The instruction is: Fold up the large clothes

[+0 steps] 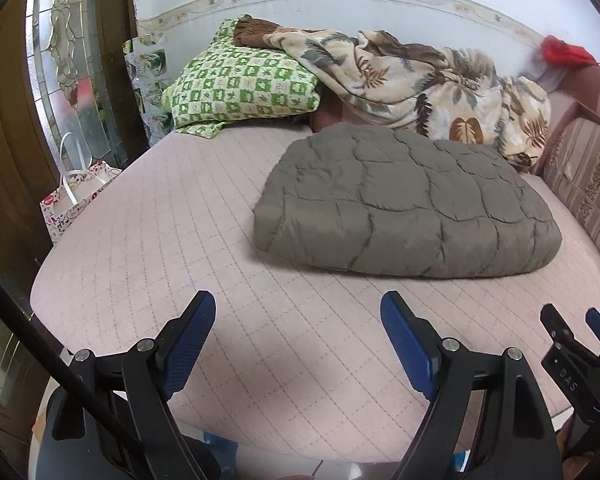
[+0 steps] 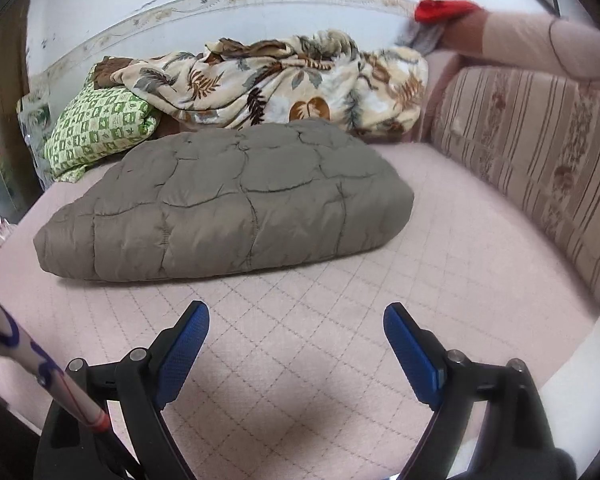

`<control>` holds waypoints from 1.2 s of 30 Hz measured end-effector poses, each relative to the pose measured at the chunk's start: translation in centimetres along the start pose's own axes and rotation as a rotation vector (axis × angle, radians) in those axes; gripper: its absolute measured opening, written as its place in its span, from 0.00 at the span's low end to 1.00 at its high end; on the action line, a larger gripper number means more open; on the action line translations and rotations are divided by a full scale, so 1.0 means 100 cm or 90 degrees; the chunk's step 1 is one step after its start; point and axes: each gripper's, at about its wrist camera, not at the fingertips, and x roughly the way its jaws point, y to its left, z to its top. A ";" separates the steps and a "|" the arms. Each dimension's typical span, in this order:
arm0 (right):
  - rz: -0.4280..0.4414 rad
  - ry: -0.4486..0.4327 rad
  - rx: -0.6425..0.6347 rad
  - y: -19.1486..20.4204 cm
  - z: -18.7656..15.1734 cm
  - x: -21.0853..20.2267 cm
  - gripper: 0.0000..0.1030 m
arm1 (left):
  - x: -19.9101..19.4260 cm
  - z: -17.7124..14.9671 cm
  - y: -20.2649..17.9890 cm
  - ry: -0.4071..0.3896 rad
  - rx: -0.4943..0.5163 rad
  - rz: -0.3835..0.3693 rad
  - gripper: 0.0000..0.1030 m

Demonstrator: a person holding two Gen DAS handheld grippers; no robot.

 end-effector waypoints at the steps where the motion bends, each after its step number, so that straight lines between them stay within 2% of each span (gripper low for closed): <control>1: -0.005 -0.006 -0.003 0.001 0.000 -0.002 0.90 | 0.000 -0.001 -0.002 0.001 0.002 -0.002 0.81; 14: -0.034 -0.009 -0.003 0.000 -0.003 0.001 0.90 | 0.005 -0.014 -0.022 0.026 0.035 -0.022 0.81; 36: -0.037 0.005 -0.014 0.004 -0.007 0.008 0.90 | 0.020 -0.020 -0.024 0.062 0.037 -0.033 0.81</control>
